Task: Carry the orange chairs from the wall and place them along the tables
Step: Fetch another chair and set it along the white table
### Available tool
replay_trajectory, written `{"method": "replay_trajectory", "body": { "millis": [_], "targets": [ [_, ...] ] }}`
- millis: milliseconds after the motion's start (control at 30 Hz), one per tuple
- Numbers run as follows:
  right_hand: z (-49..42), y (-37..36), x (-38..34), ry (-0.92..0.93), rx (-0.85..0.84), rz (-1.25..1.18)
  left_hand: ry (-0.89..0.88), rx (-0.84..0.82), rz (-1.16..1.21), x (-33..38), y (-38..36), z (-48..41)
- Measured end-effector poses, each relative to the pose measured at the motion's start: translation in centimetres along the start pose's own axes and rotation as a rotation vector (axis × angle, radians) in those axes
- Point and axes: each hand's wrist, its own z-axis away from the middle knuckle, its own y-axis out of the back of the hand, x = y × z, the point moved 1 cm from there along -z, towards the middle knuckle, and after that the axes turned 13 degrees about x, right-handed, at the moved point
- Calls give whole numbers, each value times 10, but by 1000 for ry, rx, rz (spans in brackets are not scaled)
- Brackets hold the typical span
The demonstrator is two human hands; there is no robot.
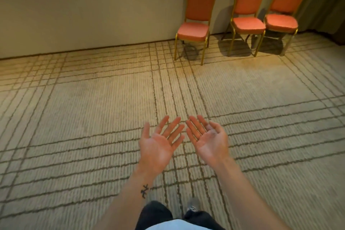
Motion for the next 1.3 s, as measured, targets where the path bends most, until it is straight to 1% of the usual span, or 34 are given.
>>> {"method": "replay_trajectory", "body": {
  "millis": [67, 167, 333, 467, 600, 767, 933, 1067, 1167, 1300],
  "targets": [
    [-33, -40, -15, -25, -56, 47, -6, -3, 59, 21, -23, -29],
    [-85, -95, -25, -62, -76, 106, -34, 51, 92, 53, -44, -80],
    [-182, -171, -30, -68, -45, 121, -54, 64, 121, 122, -74, -181],
    [-259, -251, -34, -66, -27, 149, -33, 52, 143, 191, -99, -270],
    [-315, -344, -51, -42, -43, 117, -41, 48, 115, 268, -139, -345],
    [-374, -426, -64, -52, -66, 12, -32, 12, 68, 343, -188, -414],
    [-466, -492, -96, -17, -18, 26, -7, 5, 38, 390, -238, -512],
    [-560, -545, -131, -32, -14, 21, 9, 64, 47, 416, -278, -603],
    [-627, -601, -158, -59, -6, 30, 21, 83, 58, 446, -322, -668],
    [-694, -681, -196, -67, -50, 60, -43, 92, 51, 501, -382, -745]
  ]
}}
